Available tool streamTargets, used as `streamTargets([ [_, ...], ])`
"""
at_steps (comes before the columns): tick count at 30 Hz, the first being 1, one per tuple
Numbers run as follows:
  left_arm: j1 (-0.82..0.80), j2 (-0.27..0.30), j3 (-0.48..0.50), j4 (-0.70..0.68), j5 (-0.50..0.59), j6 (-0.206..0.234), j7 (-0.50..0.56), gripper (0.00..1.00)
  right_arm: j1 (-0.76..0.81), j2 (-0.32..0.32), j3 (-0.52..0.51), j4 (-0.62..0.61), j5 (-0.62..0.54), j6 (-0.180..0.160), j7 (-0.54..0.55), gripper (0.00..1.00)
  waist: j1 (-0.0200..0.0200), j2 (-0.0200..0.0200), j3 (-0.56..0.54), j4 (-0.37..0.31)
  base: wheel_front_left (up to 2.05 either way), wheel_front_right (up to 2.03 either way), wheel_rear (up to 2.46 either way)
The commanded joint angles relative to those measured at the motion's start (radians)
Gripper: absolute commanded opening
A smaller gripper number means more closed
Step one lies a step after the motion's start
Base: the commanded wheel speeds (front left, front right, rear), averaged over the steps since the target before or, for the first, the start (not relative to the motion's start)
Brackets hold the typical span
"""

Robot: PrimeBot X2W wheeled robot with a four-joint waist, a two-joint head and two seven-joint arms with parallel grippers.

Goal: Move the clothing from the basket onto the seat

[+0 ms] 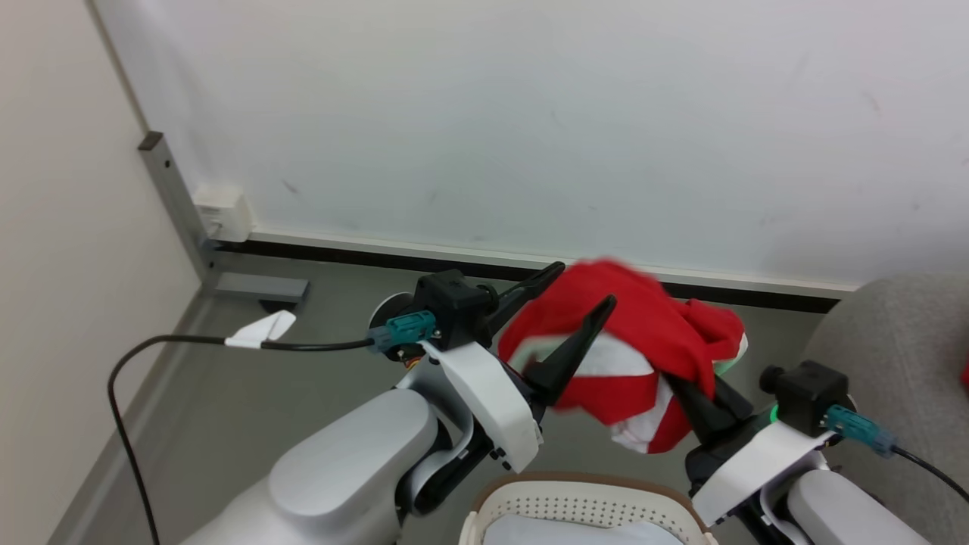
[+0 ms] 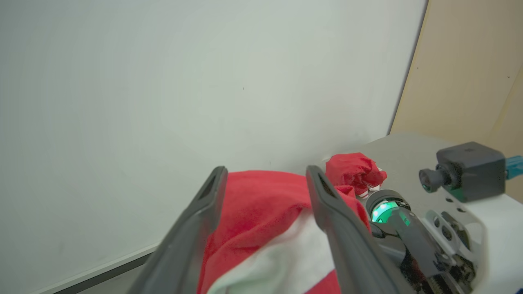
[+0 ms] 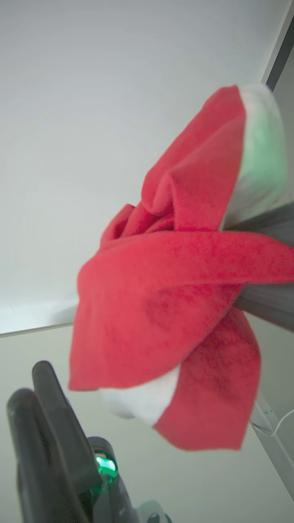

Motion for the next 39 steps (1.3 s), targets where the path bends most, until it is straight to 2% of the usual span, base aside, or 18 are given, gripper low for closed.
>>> streamTargets([
  [1,0.016,0.008,0.004,-0.008,-0.007,0.007,-0.009,1.00,0.029,-0.019,-0.035,-0.023,-0.025,-0.002,0.001,0.00,0.0000,-0.0001,0.004,-0.032,0.00,0.00,0.00],
  [5,0.027,0.014,0.006,-0.018,-0.006,0.011,-0.015,1.00,0.054,-0.038,-0.080,-0.047,-0.052,-0.003,0.000,0.00,0.0000,-0.0001,0.009,-0.071,0.00,0.00,0.00],
  [13,0.063,0.021,-0.001,-0.038,0.008,0.011,-0.041,1.00,0.128,-0.088,-0.210,-0.132,-0.103,-0.003,0.000,0.00,0.0000,-0.0001,0.025,-0.208,0.00,0.00,0.00],
  [25,0.101,0.026,0.009,-0.046,0.075,0.009,-0.066,1.00,0.283,-0.124,-0.416,-0.300,-0.120,-0.003,0.001,0.00,0.0000,-0.0001,0.063,-0.386,0.00,0.00,0.00],
  [32,0.134,0.010,0.023,-0.044,0.103,0.002,-0.068,1.00,0.345,-0.108,-0.490,-0.355,-0.141,-0.003,0.001,0.00,0.0000,-0.0001,0.082,-0.445,0.00,0.00,0.00],
  [39,0.143,-0.001,0.035,-0.038,0.122,-0.012,-0.069,1.00,0.362,-0.108,-0.513,-0.390,-0.152,-0.003,0.001,0.00,0.0000,-0.0001,0.102,-0.460,0.00,0.00,0.00],
])
